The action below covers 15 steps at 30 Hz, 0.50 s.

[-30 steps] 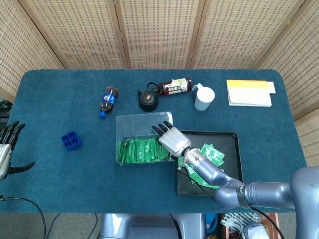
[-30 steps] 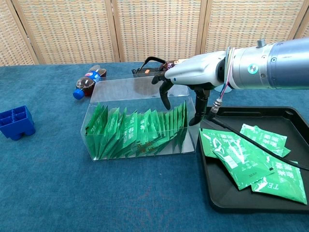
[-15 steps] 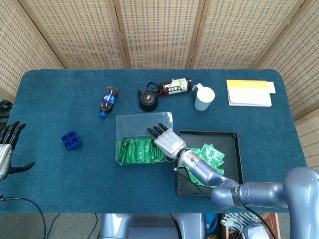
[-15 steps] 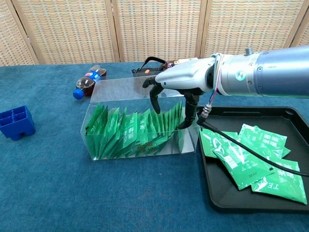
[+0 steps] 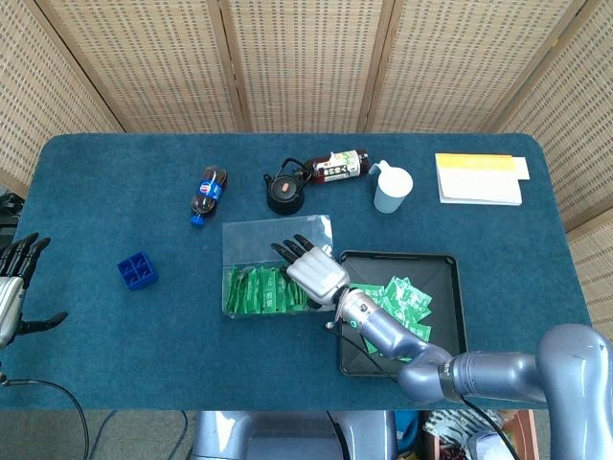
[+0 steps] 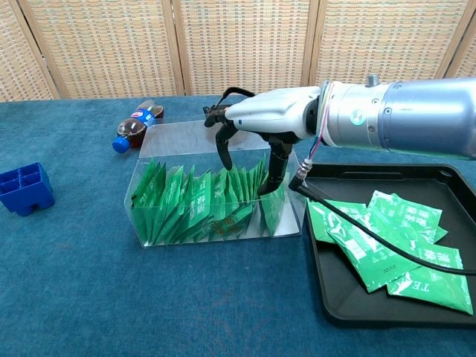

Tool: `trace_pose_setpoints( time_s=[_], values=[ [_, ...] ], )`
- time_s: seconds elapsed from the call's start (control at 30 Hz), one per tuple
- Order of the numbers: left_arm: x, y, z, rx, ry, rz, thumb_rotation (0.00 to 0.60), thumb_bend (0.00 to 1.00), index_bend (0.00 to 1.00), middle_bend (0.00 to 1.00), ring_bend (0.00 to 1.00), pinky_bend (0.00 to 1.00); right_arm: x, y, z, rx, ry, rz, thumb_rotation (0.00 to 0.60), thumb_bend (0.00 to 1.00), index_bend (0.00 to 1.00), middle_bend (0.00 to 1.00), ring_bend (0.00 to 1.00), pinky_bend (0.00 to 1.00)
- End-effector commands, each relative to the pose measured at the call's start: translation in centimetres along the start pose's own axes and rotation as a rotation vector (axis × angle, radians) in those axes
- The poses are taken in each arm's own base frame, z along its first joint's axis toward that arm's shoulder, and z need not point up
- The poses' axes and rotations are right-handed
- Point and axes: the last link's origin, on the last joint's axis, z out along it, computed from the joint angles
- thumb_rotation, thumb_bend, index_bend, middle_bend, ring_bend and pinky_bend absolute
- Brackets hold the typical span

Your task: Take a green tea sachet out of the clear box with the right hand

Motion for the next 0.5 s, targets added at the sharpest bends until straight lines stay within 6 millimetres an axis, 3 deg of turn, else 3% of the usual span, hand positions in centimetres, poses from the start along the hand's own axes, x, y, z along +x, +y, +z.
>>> trace_pose_setpoints(
  time_s=[0.03,0.5],
  values=[
    [-0.03,0.02,0.0,-0.001,-0.002,0.001,0.6,0.11,0.0,0.0,0.0,0.0,0.03,-0.28,0.1,0.009,0.006,0.002,0.6,0.35,0.44,0.01,0.0,0.0],
    [0.1,-0.04,-0.04,-0.003,0.0,-0.006,0.6,0.11,0.0,0.0,0.0,0.0,-0.21,-0.75,0.91,0.003,0.037,-0.03,0.6,0.4,0.45,0.03,0.0,0.0]
  ],
)
